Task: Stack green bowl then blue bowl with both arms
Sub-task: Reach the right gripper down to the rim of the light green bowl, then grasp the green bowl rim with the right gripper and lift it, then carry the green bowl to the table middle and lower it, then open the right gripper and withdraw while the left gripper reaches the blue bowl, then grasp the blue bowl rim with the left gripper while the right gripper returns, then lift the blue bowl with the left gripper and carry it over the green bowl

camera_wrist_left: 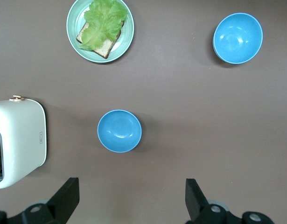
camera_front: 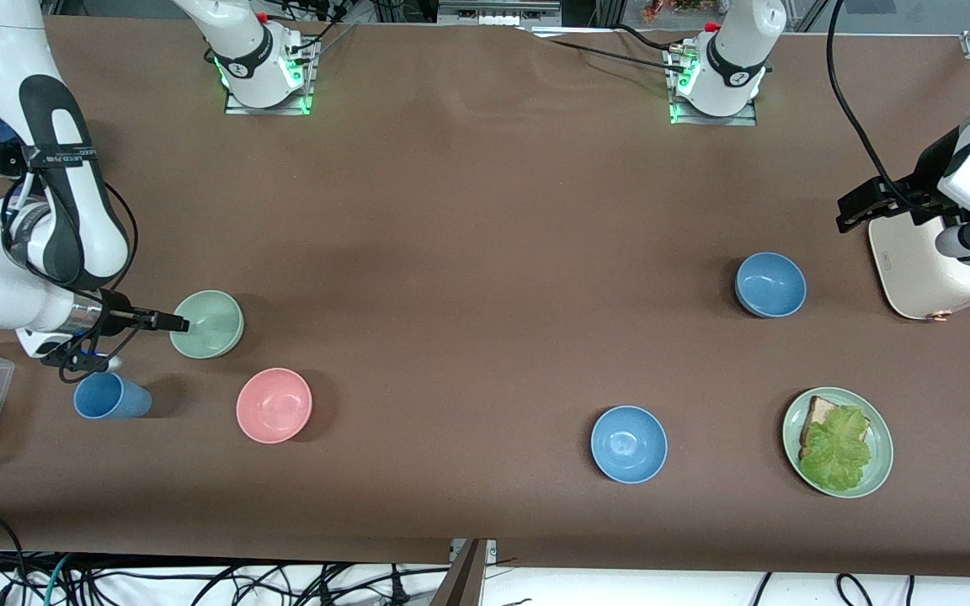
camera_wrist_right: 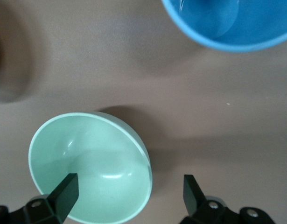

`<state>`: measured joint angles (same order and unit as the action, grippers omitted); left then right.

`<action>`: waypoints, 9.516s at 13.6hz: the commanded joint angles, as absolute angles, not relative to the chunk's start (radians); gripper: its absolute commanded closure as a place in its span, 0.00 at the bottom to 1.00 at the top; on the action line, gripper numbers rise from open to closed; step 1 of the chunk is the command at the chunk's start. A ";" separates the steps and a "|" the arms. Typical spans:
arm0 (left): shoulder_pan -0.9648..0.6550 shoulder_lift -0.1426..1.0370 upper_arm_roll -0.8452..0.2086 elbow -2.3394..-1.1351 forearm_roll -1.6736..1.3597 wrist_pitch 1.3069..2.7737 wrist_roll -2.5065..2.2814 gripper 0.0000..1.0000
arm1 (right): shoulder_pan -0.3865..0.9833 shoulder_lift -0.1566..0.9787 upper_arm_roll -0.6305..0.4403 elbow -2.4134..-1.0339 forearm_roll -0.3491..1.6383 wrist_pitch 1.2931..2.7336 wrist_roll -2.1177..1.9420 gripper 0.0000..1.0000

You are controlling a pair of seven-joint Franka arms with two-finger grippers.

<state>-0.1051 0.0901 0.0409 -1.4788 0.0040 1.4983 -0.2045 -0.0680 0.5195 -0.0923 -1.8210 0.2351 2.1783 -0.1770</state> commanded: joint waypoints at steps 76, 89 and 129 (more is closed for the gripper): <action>0.173 0.241 0.049 -2.137 0.000 2.258 0.080 0.00 | 0.341 0.549 -0.181 -1.367 0.020 1.773 -0.001 0.01; 0.178 0.301 0.048 -2.267 -0.011 2.365 0.080 0.18 | 0.213 0.252 -0.216 -1.410 -0.023 1.623 -0.051 0.01; -0.509 0.627 -0.147 -1.632 -0.385 2.215 -0.551 1.00 | -0.055 0.101 0.000 -1.483 -0.038 1.559 -0.080 0.01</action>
<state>-0.4915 0.5956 -0.1590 -1.6763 -0.3726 2.2061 -0.5356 -0.0414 0.0971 -0.0163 -1.5045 -0.0258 1.5783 -0.0639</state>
